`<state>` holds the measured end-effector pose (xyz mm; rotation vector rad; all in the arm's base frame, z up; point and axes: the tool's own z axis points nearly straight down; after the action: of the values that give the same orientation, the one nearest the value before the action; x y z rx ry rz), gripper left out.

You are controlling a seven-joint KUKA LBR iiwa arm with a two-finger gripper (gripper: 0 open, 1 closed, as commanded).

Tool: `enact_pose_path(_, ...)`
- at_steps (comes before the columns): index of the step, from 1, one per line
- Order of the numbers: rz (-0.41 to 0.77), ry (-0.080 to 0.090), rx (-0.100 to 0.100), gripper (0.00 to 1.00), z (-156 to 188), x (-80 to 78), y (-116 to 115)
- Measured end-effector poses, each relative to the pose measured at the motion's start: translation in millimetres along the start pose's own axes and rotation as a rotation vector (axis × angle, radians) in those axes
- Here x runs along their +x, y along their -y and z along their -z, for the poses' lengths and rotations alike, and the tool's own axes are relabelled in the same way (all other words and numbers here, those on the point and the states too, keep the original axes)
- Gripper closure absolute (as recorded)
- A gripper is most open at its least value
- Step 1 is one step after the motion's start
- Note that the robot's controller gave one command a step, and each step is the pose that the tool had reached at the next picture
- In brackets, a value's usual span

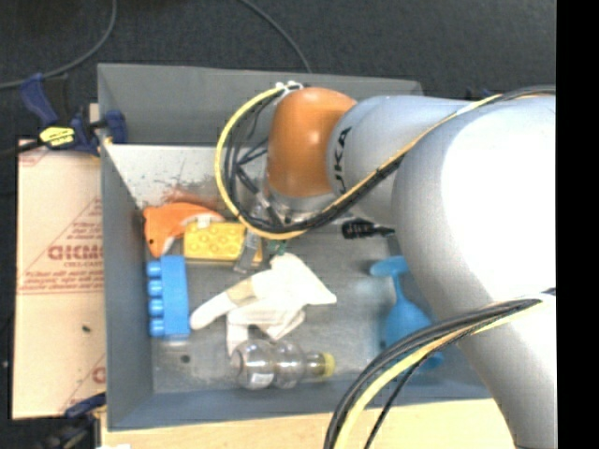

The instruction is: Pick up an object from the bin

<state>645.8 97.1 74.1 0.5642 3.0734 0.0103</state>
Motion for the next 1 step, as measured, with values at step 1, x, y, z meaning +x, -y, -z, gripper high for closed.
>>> enact_pose_path(1, -0.074, 0.009, -0.005, 1.00, 0.7, 23.5, -8.2)
